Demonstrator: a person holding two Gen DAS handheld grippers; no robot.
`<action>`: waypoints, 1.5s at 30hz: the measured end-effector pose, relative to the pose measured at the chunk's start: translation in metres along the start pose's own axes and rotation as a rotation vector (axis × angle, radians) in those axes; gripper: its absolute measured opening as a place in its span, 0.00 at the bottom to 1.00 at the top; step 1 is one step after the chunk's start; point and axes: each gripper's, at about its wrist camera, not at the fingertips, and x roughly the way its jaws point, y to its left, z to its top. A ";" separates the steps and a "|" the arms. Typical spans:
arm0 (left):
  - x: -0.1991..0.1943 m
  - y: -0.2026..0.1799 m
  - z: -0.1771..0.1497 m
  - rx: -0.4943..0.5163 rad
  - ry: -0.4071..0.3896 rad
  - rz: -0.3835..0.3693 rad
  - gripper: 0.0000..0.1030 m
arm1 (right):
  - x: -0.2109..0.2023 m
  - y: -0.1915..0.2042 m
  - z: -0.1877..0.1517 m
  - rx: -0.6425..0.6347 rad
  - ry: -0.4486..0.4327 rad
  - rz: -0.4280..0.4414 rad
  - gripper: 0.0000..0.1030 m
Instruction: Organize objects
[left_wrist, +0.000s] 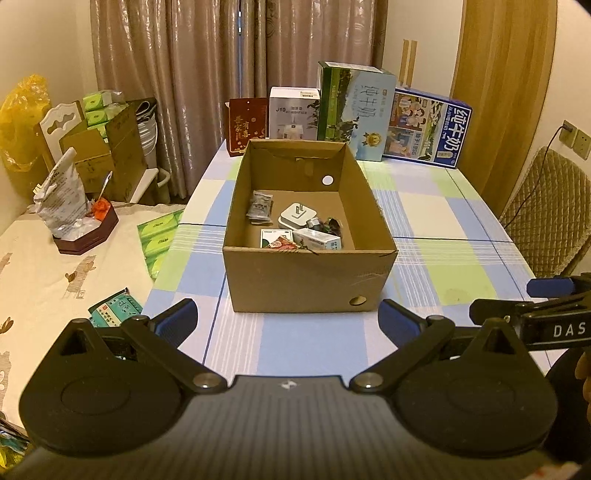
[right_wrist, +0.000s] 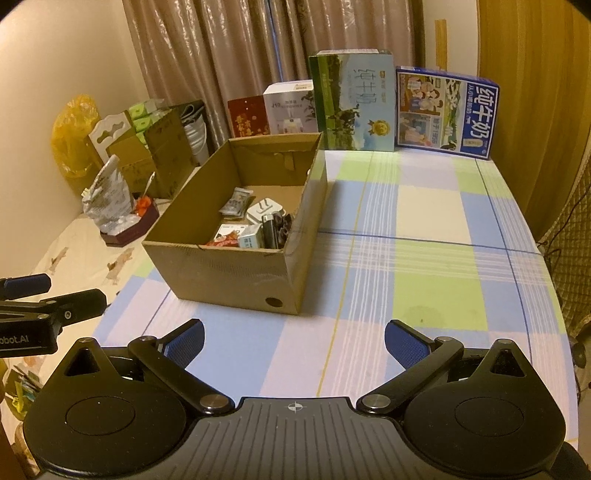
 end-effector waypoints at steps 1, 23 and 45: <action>0.000 0.000 0.000 0.001 0.002 0.001 0.99 | 0.000 0.000 0.000 0.000 0.000 -0.001 0.98; 0.001 -0.002 -0.004 0.007 0.011 -0.004 0.99 | 0.007 0.000 -0.002 0.004 0.011 -0.007 0.98; 0.002 0.000 -0.005 -0.014 0.000 -0.035 0.99 | 0.009 0.004 -0.005 0.010 0.012 -0.002 0.98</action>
